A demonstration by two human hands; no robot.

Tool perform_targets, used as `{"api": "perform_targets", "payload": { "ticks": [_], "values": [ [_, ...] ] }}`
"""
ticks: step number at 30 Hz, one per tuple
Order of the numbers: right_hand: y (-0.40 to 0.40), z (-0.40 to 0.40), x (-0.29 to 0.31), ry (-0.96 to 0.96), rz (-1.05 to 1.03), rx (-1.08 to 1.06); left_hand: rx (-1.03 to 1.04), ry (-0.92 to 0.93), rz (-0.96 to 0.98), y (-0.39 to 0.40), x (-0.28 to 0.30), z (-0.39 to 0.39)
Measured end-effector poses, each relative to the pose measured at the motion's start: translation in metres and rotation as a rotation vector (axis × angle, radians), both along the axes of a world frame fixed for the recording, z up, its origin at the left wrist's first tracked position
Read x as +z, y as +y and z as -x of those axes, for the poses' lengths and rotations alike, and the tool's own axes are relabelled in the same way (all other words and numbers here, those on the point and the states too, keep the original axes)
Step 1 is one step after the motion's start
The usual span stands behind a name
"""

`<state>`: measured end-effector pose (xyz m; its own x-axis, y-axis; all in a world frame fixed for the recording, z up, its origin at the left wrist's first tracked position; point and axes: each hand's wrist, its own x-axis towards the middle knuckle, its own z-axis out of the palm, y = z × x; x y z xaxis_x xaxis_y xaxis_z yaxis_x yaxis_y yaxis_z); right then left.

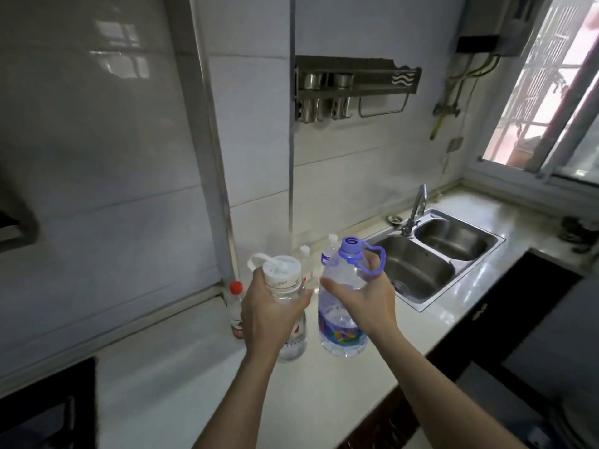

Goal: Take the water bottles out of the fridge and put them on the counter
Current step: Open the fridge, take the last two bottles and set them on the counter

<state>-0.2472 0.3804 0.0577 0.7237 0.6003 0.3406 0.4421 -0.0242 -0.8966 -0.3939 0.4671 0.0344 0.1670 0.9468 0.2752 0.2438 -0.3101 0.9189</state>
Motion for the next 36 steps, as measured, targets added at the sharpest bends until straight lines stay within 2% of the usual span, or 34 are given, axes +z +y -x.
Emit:
{"api": "perform_targets", "payload": {
  "ticks": [7,11,16,25,36],
  "values": [
    [0.03,-0.031,-0.051,-0.032,0.048,-0.026,0.043,0.059,0.02,0.026,-0.046,-0.025],
    [0.05,-0.057,-0.077,0.025,0.104,-0.004,0.076,0.086,0.078,0.036,-0.073,-0.04],
    [0.077,-0.088,-0.105,-0.003,0.144,0.148,0.153,0.103,0.099,0.04,-0.093,-0.063],
    [0.124,-0.128,-0.136,-0.06,0.13,0.439,0.437,0.065,0.221,0.051,-0.128,-0.102],
    [0.157,-0.136,-0.166,-0.017,0.212,0.498,0.63,0.094,0.279,0.058,-0.157,-0.116]
  ]
}}
